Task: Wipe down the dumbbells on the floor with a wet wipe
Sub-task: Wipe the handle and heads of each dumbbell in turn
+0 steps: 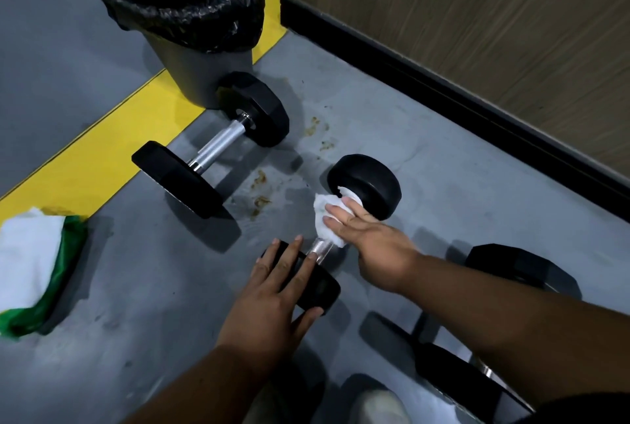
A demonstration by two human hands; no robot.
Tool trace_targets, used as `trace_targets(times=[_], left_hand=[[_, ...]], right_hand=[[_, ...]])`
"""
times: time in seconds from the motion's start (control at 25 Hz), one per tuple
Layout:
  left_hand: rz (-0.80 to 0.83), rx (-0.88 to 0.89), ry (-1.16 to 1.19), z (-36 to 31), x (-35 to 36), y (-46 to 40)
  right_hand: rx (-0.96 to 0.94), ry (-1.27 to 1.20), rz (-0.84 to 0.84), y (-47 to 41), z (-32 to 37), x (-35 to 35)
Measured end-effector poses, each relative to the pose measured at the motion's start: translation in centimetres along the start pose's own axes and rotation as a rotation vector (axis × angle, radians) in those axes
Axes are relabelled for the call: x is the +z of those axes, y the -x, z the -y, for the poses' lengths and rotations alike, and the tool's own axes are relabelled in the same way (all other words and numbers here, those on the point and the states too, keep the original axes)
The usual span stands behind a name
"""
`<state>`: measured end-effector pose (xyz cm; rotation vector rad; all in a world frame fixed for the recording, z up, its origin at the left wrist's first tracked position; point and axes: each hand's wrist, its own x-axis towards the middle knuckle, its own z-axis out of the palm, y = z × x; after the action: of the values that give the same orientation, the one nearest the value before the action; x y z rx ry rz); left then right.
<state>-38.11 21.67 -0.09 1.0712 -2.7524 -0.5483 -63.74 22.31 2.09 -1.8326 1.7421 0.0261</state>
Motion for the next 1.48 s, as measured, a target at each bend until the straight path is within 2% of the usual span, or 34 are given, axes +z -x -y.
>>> trace_targets(times=[0.2, 0.24, 0.36, 0.44, 0.64, 0.88, 1.08, 1.16, 1.32, 1.4, 1.48], left_hand=[[0.002, -0.021, -0.051, -0.8, -0.1, 0.1], [-0.003, -0.02, -0.045, -0.8, -0.1, 0.1], [-0.019, 0.002, -0.039, -0.7, -0.1, 0.0], [-0.015, 0.006, -0.035, -0.6, -0.1, 0.1], [-0.016, -0.002, -0.034, -0.5, -0.2, 0.2], [-0.053, 0.014, 0.016, -0.5, 0.3, 0.6], [-0.122, 0.058, 0.02, -0.1, 0.9, 0.3], [-0.153, 0.063, 0.017, 0.0, 1.0, 0.2], [-0.184, 0.085, -0.003, 0.0, 1.1, 0.0], [-0.198, 0.096, -0.016, -0.2, 1.2, 0.0], [-0.206, 0.099, -0.025, -0.2, 1.2, 0.0]], right_hand=[[-0.254, 0.026, 0.035, 2.2, 0.9, 2.3], [-0.246, 0.039, 0.03, 1.6, 0.5, 1.5], [-0.055, 0.017, 0.021, -0.4, -0.9, -0.9], [-0.009, -0.009, 0.0, -0.1, -0.5, -0.3], [-0.221, 0.007, 0.044, 2.3, 1.7, 2.3], [0.006, 0.014, 0.007, 0.3, -0.5, 0.1], [-0.192, -0.028, 0.033, 2.1, 2.2, 1.8], [-0.184, -0.009, 0.036, 1.3, 1.5, 0.8], [-0.021, -0.005, 0.046, 0.3, 0.7, -1.0], [-0.046, 0.002, 0.034, 1.2, 1.5, 0.1], [-0.152, -0.012, 0.042, 2.1, 2.4, 1.6]])
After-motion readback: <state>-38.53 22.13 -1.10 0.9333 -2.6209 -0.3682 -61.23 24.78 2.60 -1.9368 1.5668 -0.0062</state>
